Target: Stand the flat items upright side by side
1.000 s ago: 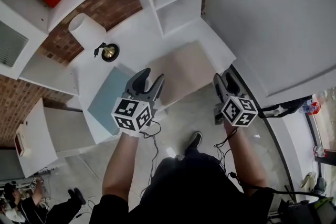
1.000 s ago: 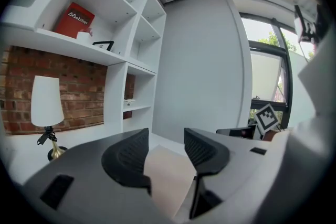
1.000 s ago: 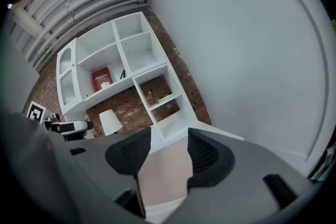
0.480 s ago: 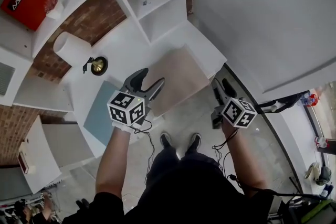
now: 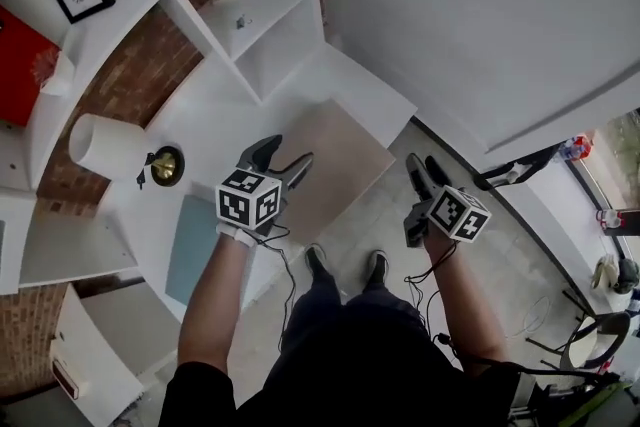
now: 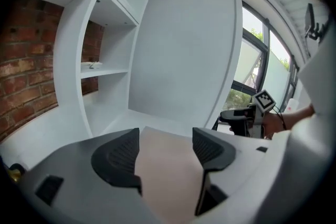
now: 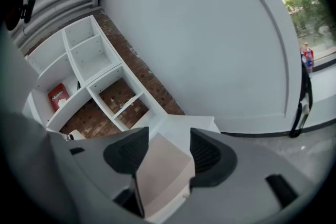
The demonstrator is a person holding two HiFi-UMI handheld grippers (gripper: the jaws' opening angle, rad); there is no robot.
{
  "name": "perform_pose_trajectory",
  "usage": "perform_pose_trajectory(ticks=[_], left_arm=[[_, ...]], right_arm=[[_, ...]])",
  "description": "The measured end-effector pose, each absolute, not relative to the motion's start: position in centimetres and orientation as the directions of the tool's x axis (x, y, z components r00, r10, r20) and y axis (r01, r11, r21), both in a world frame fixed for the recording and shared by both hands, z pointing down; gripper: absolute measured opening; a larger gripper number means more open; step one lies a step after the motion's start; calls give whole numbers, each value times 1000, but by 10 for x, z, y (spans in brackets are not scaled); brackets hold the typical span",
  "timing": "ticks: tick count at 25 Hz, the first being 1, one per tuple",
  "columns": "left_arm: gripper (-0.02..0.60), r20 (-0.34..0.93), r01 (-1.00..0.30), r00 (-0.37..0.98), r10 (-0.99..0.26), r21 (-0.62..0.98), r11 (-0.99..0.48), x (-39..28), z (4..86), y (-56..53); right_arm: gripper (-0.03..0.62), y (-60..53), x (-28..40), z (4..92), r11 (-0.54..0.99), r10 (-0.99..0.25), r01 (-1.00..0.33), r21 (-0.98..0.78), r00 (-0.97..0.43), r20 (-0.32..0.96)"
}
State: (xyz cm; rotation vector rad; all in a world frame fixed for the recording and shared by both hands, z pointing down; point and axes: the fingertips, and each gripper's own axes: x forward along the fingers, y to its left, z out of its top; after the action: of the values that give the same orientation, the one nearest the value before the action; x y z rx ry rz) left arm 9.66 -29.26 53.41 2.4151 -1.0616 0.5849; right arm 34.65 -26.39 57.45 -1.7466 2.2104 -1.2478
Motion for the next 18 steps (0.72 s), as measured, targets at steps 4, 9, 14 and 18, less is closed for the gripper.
perform_pose_trajectory(ticks=[4,9,14,18], left_arm=[[312,608,-712,634,-478,217,-668,91,565,-313],[319,693,-681,611,-382,215,-700,89,613,-341],[331,743,-658,618,-258,310,-686,91,664,-359],[336,767,-597,623,-152,341,-726,104,681,-366]], right_arm=[[252,-258,333,598,-60,-833,-766,-640,-315,455],[295,-251,302,630,-108,-805,-735,-670,-331,492],[334,-244,273,667,-161,-760,-697,-699,-365,538],[360,-249,265,690,-214,-753,-657,-723,-361,551]])
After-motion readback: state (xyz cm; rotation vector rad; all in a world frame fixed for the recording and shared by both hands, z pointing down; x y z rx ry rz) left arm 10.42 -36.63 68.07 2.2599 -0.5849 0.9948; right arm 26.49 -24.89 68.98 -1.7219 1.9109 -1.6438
